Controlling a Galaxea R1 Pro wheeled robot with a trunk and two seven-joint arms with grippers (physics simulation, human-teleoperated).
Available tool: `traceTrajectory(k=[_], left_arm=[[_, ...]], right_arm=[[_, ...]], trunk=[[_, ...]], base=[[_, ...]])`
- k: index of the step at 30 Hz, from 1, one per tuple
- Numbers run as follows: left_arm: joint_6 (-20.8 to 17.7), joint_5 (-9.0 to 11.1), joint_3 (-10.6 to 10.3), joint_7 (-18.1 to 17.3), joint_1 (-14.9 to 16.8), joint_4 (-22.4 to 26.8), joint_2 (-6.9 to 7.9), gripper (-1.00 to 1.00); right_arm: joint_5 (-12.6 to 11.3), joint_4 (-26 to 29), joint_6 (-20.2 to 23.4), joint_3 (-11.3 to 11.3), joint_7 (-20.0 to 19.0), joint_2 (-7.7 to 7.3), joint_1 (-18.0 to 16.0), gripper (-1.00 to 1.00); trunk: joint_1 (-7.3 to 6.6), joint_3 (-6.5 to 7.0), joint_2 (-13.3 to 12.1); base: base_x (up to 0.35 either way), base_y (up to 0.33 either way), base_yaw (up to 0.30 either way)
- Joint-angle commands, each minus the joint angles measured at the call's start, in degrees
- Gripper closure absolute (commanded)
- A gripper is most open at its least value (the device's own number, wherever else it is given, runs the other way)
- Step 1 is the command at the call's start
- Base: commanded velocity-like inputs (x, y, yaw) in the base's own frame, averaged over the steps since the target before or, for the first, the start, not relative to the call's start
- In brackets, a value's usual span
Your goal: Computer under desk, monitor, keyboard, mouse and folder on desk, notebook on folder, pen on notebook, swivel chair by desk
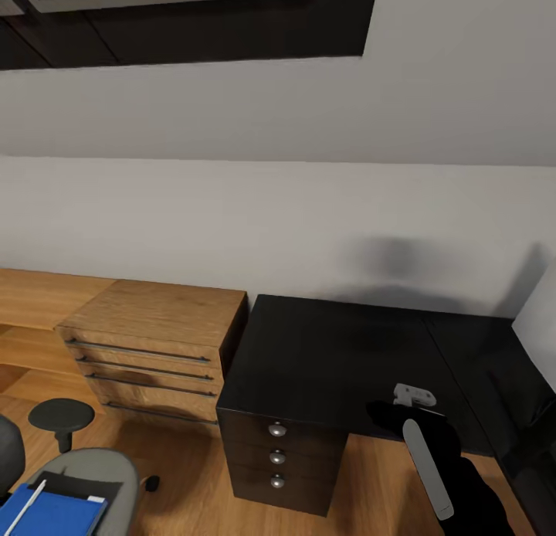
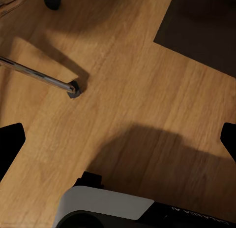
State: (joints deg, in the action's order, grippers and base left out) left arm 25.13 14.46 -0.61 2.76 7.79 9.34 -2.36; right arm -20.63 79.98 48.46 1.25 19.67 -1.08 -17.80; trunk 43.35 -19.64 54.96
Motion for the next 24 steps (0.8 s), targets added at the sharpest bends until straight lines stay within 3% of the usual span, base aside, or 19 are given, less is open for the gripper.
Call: traceTrajectory(k=[1, 14, 24], left_arm=[[0.2, 0.0, -0.1, 0.2, 0.0, 0.0, -0.02, -1.00], [0.2, 0.0, -0.1, 0.2, 0.0, 0.0, -0.02, -1.00], [0.2, 0.0, -0.1, 0.2, 0.0, 0.0, -0.02, -1.00]], right_arm=[[-0.6, 0.0, 0.1, 0.0, 0.5, -0.03, 0.0, 1.00], [-0.8, -0.2, -0.8, 0.0, 0.5, 0.07, 0.0, 1.00], [-0.8, -0.2, -1.2, -0.1, 0.8, 0.28, 0.0, 1.00]], trunk=[[0.00, -0.07, 0.0], [0.00, -0.07, 0.0], [0.00, -0.19, 0.0]], base=[[0.000, -0.010, 0.006], [0.000, -0.002, 0.002], [0.000, 0.000, 0.173]])
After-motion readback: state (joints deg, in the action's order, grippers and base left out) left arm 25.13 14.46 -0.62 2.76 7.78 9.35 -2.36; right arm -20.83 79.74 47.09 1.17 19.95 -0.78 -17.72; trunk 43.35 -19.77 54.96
